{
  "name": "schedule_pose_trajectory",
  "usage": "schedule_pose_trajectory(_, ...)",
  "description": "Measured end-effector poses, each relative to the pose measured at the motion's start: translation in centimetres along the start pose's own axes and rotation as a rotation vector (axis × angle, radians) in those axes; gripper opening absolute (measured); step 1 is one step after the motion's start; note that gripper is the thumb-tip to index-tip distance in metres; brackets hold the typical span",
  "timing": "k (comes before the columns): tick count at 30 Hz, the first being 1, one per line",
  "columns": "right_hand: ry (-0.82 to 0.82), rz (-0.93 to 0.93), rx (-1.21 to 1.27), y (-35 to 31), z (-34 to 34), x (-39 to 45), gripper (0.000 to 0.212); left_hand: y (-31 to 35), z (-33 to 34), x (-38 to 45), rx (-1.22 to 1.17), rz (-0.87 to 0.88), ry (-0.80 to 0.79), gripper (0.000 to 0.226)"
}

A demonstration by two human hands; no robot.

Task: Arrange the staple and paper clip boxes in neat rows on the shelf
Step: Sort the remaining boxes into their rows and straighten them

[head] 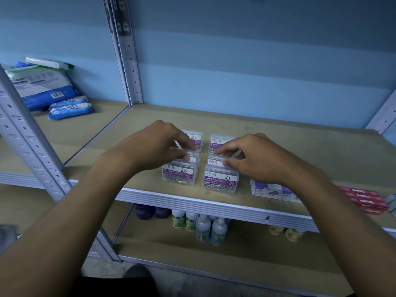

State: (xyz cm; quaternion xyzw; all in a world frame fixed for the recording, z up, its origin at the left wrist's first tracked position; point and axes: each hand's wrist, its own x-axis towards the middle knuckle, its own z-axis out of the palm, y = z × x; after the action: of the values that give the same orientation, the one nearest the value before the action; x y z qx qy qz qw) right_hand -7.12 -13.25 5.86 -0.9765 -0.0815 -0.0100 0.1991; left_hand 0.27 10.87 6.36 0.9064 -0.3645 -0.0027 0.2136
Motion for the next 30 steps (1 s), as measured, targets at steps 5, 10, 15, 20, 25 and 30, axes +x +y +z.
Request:
schedule_pose_trajectory(5,-0.028,-0.001,0.009,-0.2,0.0,0.0,0.03,0.2,0.0,0.2,-0.007,-0.011,-0.038,0.021)
schedule_pose_trajectory(10,-0.026,0.007,0.036,-0.4,-0.1,-0.3,0.029,0.2,0.1,0.2,0.007,-0.003,-0.057,0.02)
schedule_pose_trajectory(15,-0.122,0.041,-0.024,-0.7,-0.1,-0.7,0.076,0.3,-0.3,-0.3,0.036,-0.057,-0.124,0.058)
schedule_pose_trajectory(20,-0.137,0.041,-0.069,-0.9,0.2,-0.6,0.078,0.1,-0.4,-0.4,0.082,-0.074,-0.167,0.063)
schedule_pose_trajectory(25,-0.121,0.039,-0.076,-1.2,0.4,-0.4,0.073,0.2,-0.1,-0.2,0.076,-0.071,-0.128,0.057)
schedule_pose_trajectory(30,-0.108,0.021,-0.072,-1.4,0.5,-0.4,0.074,0.5,0.2,-0.1,0.084,-0.06,-0.103,0.056)
